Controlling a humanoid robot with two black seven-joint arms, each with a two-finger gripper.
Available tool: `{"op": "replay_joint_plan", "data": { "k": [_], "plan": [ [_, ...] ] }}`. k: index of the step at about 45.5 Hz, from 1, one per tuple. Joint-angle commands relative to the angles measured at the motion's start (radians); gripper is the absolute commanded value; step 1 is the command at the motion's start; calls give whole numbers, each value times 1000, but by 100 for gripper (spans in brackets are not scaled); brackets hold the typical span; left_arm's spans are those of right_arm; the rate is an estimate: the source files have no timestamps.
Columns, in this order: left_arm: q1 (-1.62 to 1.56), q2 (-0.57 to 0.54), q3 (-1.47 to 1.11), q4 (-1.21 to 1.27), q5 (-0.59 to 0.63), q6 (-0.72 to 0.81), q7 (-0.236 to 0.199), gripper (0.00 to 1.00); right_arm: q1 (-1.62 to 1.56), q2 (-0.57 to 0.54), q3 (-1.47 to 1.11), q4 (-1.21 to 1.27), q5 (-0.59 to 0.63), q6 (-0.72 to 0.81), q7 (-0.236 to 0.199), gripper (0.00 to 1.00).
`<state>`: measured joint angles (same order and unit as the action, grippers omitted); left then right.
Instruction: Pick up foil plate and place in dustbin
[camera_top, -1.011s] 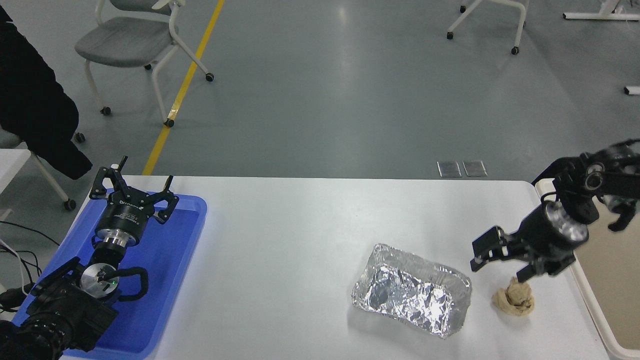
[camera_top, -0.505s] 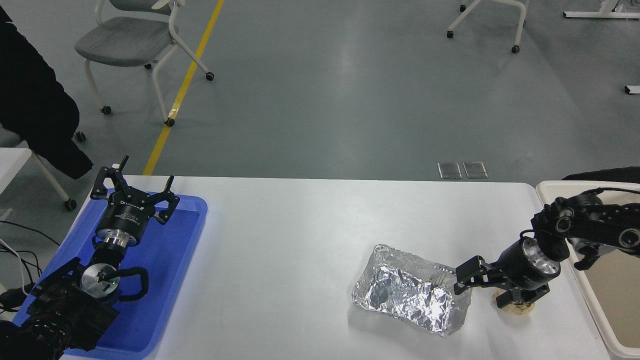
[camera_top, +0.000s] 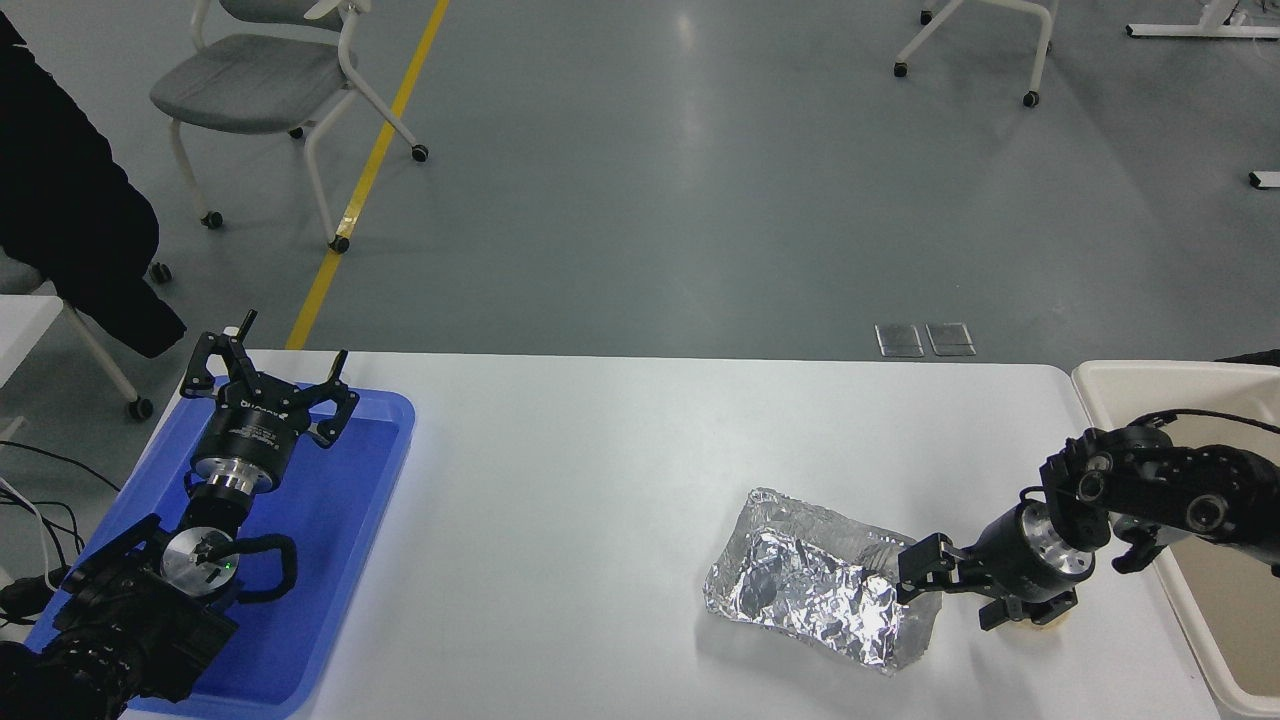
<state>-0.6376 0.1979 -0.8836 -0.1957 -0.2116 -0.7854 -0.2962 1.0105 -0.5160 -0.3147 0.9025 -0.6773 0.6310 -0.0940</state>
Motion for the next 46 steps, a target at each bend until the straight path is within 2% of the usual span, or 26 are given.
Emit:
{"op": "replay_joint_plan", "data": {
  "k": [1, 3, 4, 6, 7, 22, 33, 46],
  "plan": [
    [-1, 0, 0, -2, 0, 0, 0, 100, -23, 30, 8, -22, -14, -31, 8, 31],
    [-1, 0, 0, -2, 0, 0, 0, 100, -23, 31, 8, -28, -22, -34, 8, 27],
    [-1, 0, 0, -2, 0, 0, -1, 100, -23, 31, 8, -30, -25, -34, 8, 21],
    [-1, 0, 0, -2, 0, 0, 0, 100, -27, 36, 8, -30, -27, -36, 8, 2],
    [-1, 0, 0, -2, 0, 0, 0, 100, -30, 39, 8, -30, -27, -36, 8, 0],
    [-1, 0, 0, -2, 0, 0, 0, 100, -9, 36, 0, -34, -27, -34, 8, 0],
    [-1, 0, 0, -2, 0, 0, 0, 100, 88, -10, -46, -30, -4, -25, 7, 0],
    [-1, 0, 0, 1, 0, 0, -1, 100, 399, -62, -280, 48, 111, 12, 5, 0]
  ]
}}
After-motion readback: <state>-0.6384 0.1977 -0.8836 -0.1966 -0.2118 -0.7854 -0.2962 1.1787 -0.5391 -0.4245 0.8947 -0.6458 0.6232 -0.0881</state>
